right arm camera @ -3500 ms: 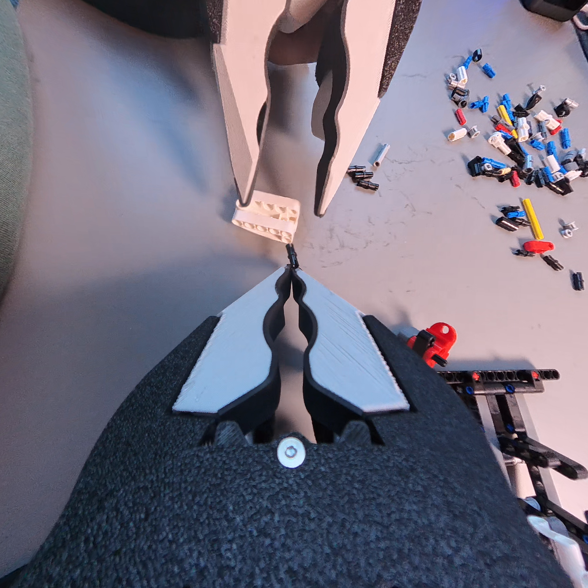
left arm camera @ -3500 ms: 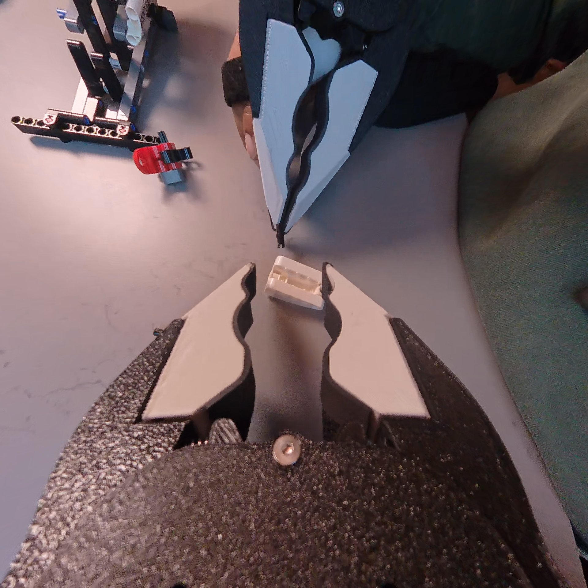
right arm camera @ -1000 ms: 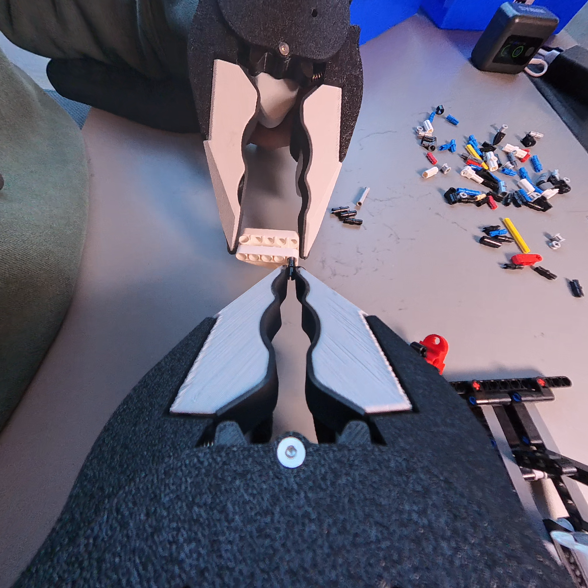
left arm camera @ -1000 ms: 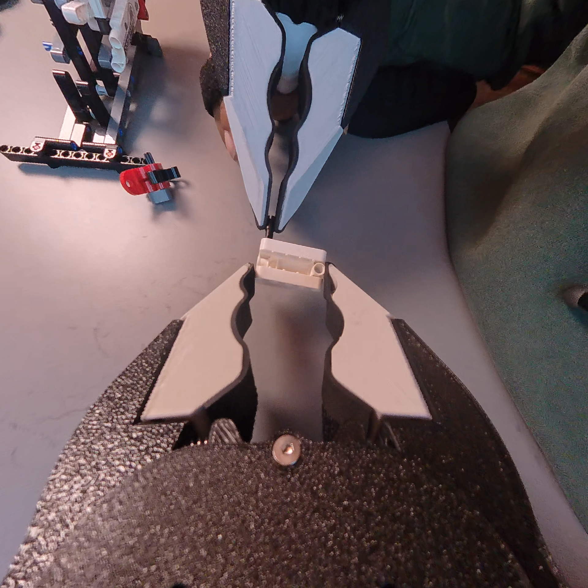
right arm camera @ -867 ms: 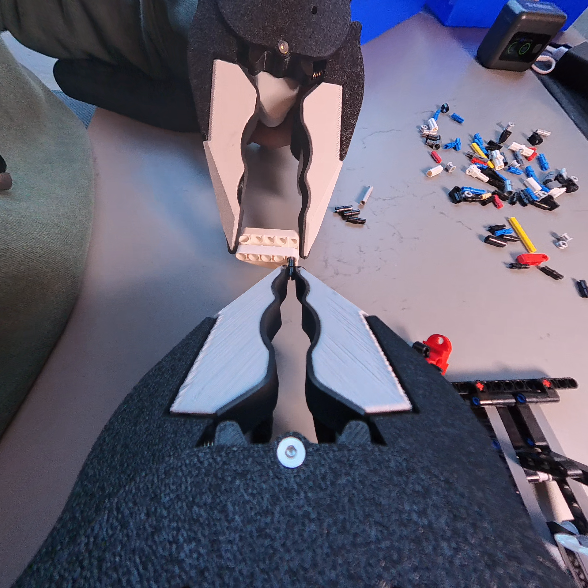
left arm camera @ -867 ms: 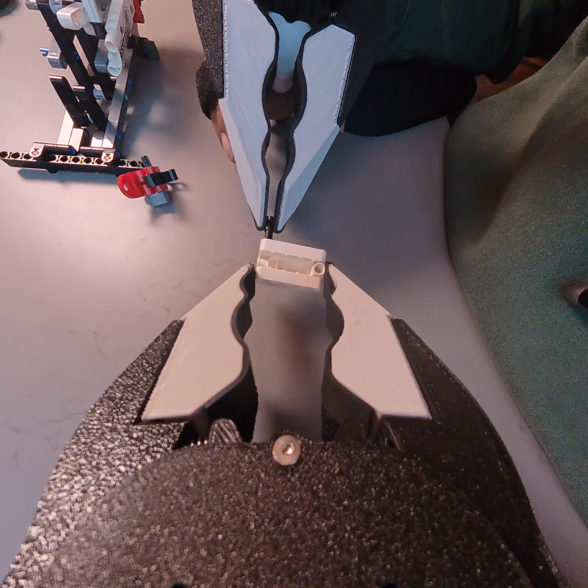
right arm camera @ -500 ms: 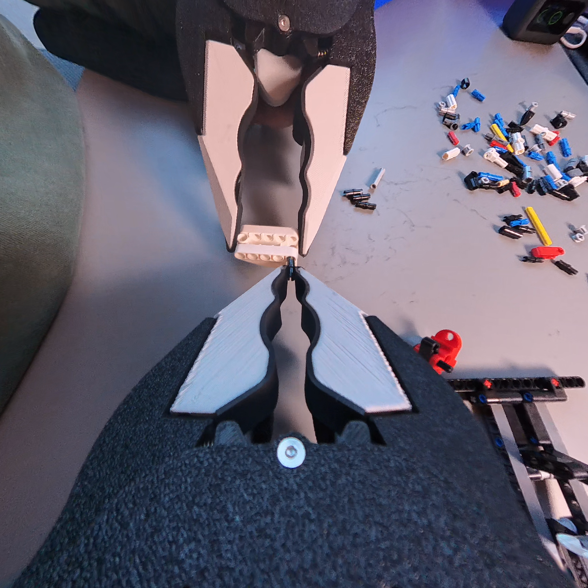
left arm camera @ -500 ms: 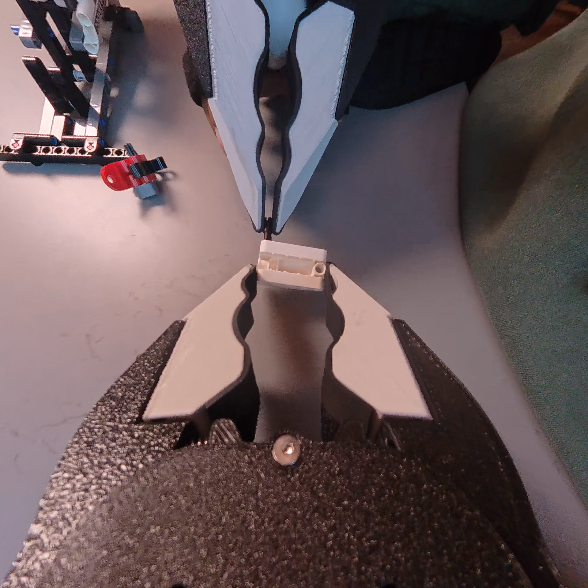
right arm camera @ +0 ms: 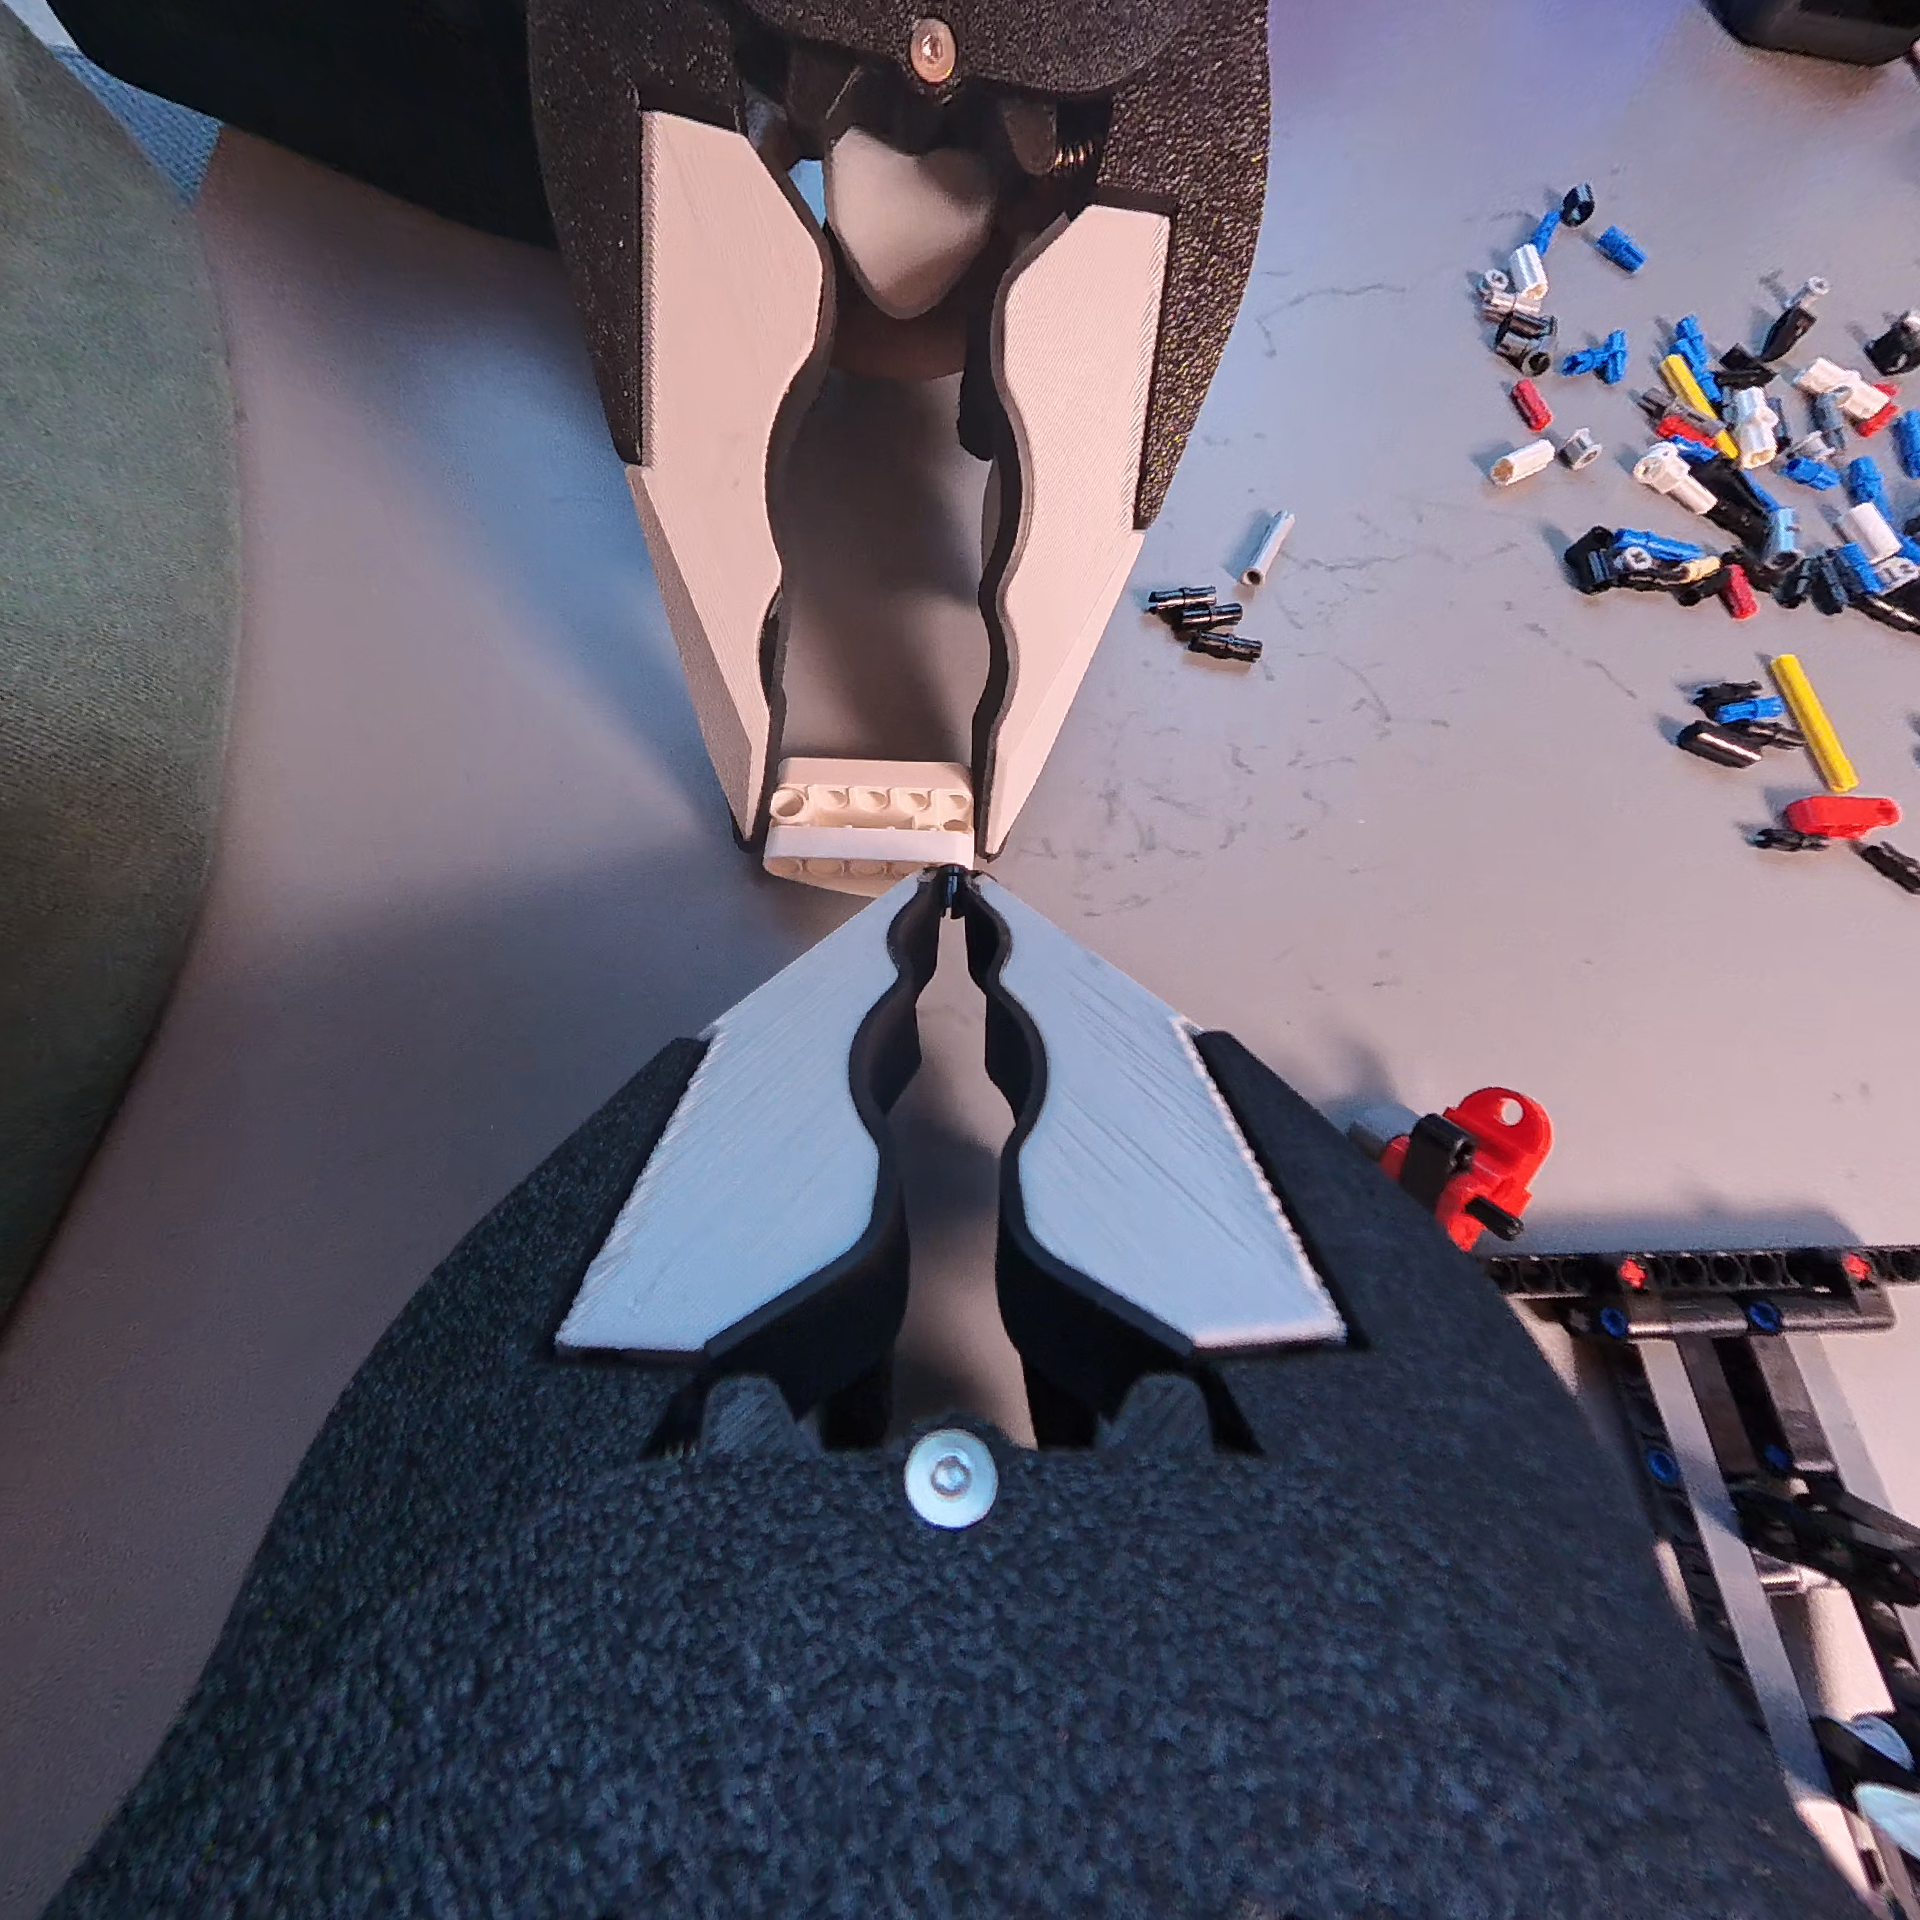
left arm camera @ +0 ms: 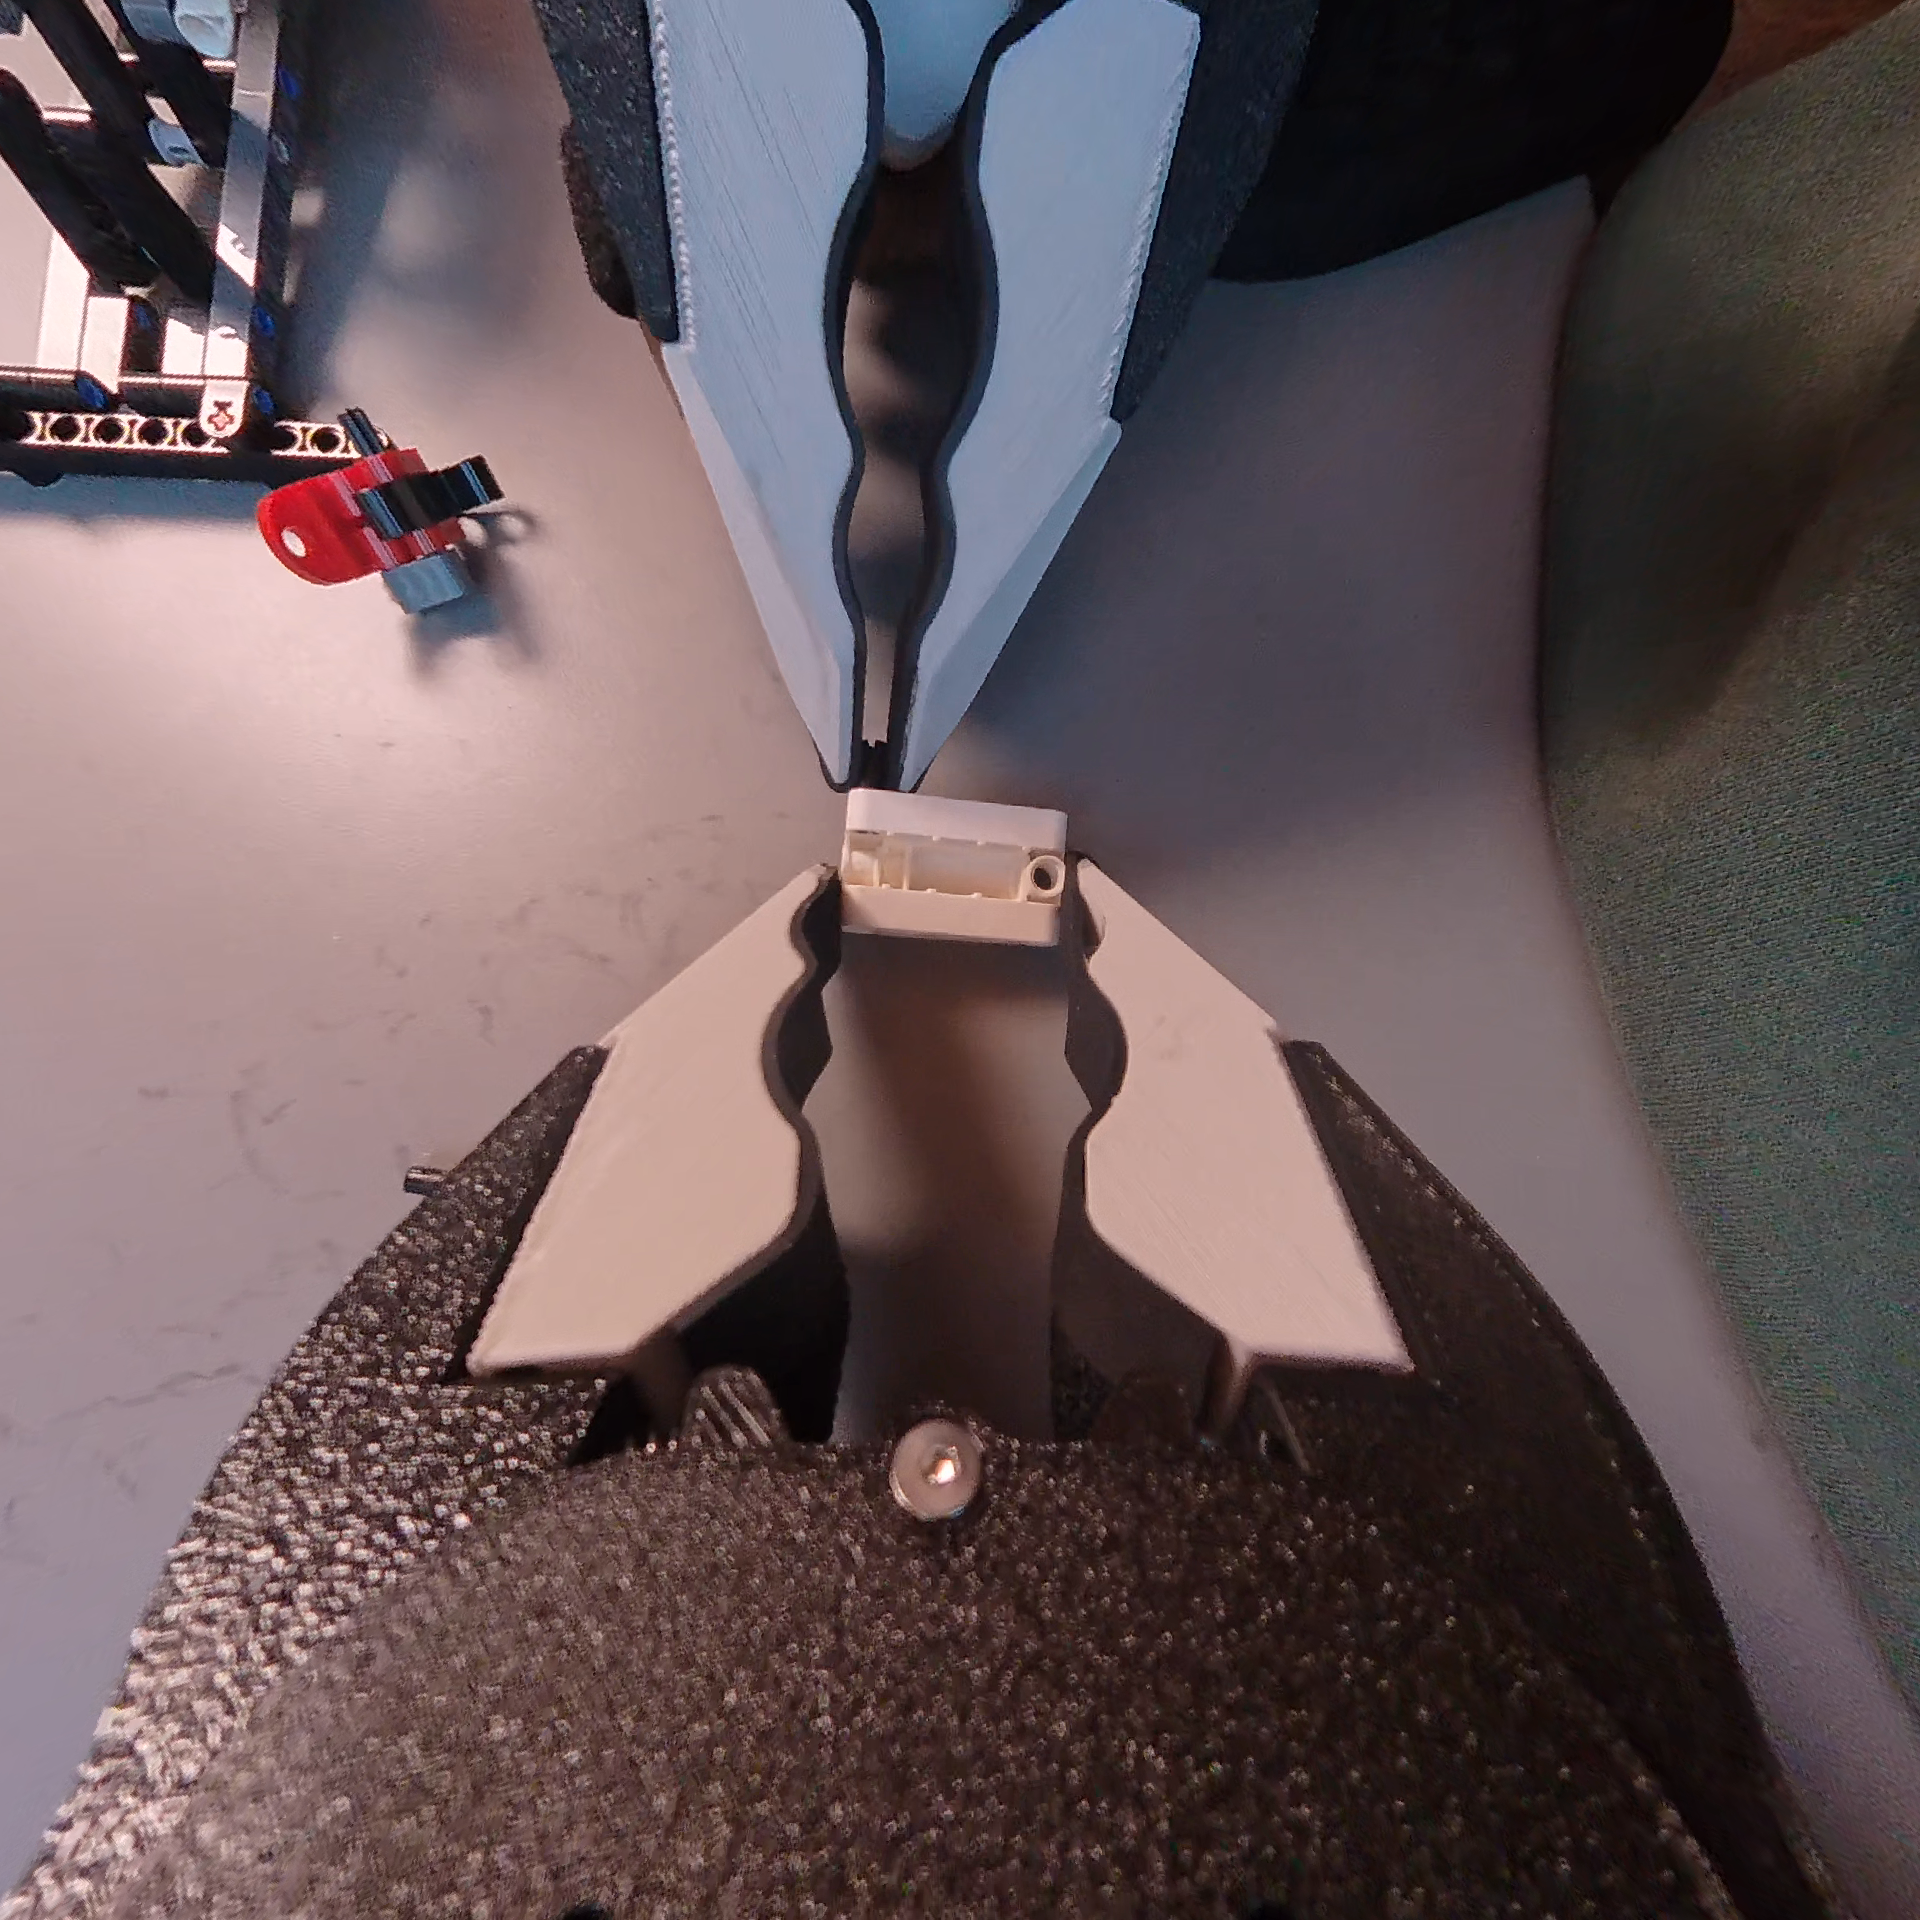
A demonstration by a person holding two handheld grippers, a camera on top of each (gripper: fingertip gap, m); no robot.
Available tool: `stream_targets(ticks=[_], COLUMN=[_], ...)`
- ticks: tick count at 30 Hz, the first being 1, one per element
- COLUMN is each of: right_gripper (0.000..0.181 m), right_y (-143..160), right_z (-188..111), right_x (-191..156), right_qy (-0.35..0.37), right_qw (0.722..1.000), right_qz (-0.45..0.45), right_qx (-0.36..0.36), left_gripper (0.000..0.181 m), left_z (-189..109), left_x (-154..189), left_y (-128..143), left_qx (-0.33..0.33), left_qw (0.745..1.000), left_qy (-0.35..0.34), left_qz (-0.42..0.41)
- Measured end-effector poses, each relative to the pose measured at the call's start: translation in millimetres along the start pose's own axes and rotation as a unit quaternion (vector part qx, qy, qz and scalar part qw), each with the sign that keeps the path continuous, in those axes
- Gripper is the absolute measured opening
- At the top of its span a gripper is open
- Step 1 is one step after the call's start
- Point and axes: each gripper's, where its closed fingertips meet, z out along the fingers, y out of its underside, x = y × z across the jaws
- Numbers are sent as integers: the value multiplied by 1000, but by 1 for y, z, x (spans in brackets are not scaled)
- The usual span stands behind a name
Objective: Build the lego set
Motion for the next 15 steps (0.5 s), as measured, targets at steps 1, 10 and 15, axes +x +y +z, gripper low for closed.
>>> stream_targets(ticks=[1, 10, 15], right_gripper=[4, 2, 0], right_y=[0, 0, 3], right_z=[0, -6, -4], right_x=[0, 5, 2], right_qy=[-2, 8, 4], right_qw=[1000, 1000, 1000], right_qz=[1, -2, -5], right_qx=[1, 4, -5], left_gripper=[42, 43, 43], left_z=[0, 0, 0], left_x=[0, -4, -4], left_y=[0, 2, 2], left_qx=[1, -4, -3], left_qw=[1000, 1000, 1000], left_qy=[2, -4, -5], left_qz=[-1, -3, -3])
